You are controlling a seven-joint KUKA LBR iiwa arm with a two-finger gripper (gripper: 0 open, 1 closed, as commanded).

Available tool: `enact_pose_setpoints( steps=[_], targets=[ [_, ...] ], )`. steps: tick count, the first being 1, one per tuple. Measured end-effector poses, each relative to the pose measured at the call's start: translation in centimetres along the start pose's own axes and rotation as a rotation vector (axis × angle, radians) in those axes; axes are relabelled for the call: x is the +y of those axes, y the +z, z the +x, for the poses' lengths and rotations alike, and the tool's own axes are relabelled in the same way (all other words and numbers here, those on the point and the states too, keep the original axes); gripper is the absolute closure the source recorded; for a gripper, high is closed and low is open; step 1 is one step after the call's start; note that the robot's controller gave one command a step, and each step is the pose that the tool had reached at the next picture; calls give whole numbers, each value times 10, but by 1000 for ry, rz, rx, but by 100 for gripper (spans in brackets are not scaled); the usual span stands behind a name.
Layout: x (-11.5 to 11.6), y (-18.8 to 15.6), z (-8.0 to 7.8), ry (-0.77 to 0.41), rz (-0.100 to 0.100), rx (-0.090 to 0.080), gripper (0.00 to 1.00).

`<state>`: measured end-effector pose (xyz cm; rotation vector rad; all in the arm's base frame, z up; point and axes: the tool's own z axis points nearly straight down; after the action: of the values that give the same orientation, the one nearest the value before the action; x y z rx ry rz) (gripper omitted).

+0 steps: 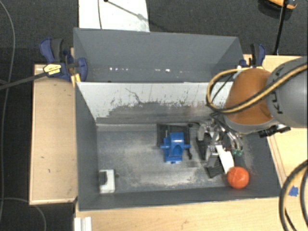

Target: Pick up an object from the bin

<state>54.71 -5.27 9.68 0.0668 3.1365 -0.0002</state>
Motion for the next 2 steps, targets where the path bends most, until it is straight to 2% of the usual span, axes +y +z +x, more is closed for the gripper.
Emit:
enact_pose_setpoints(
  steps=[1,2],
  targets=[
    [38,10,-4,-107,1,-2,0],
    [49,10,-18,-217,-1,-6,0]
  ],
)
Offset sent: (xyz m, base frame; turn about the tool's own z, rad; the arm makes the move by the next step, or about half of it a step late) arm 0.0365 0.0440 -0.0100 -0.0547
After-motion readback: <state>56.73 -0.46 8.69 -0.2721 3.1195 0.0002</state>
